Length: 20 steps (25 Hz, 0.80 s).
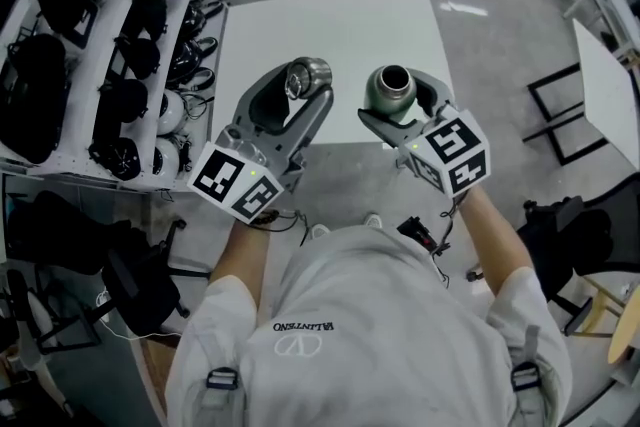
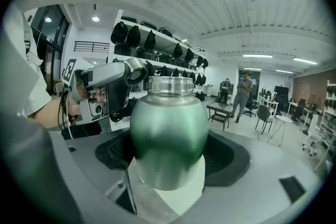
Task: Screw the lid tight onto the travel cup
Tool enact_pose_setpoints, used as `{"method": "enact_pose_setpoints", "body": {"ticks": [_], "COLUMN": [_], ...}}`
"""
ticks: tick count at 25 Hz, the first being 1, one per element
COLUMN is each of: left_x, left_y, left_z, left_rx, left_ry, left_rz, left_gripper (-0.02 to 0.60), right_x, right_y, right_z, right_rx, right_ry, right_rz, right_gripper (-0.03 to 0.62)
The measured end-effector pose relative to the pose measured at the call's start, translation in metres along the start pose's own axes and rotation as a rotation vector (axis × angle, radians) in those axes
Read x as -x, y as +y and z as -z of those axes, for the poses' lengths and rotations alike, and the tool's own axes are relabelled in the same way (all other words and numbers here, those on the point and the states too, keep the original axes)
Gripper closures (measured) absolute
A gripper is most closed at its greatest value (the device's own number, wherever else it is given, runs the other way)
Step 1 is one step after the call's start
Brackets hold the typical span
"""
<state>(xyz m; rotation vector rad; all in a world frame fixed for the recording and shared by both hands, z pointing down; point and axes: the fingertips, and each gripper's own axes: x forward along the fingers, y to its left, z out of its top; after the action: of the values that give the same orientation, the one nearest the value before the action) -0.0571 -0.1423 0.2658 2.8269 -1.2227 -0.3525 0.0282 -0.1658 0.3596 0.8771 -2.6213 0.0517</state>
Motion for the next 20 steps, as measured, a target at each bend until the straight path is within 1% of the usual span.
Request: {"method": "enact_pose_setpoints", "body": {"ticks": [7, 12, 15, 20], "left_x": [-0.010, -0.021, -0.025, -0.030], "left_y": [-0.005, -0.015, -0.019, -0.025], "left_z": [-0.010, -0.008, -0.004, -0.002], "left_rx": [-0.008, -0.018, -0.024, -0.033], "left_ry": [0.024, 0.082, 0.123, 0.168], "left_rz": [0.023, 0.057, 0.071, 0.092], "left_gripper": [0.333, 0.333, 0.333, 0.333], "right_x": [-0.009, -0.016, -0.019, -0.022], "right_y": [0.012, 0.023, 0.027, 0.027], "right_z": [-0.015, -0.013, -0.011, -0.009], "right_rx": [0.019, 0.021, 0.024, 0.028], "right_ry": [-0.002, 0.011, 0.018, 0.029], "right_rz": [-0.041, -0.077, -0.084, -0.091], "right_gripper": [0.208, 0.207, 0.207, 0.209]}}
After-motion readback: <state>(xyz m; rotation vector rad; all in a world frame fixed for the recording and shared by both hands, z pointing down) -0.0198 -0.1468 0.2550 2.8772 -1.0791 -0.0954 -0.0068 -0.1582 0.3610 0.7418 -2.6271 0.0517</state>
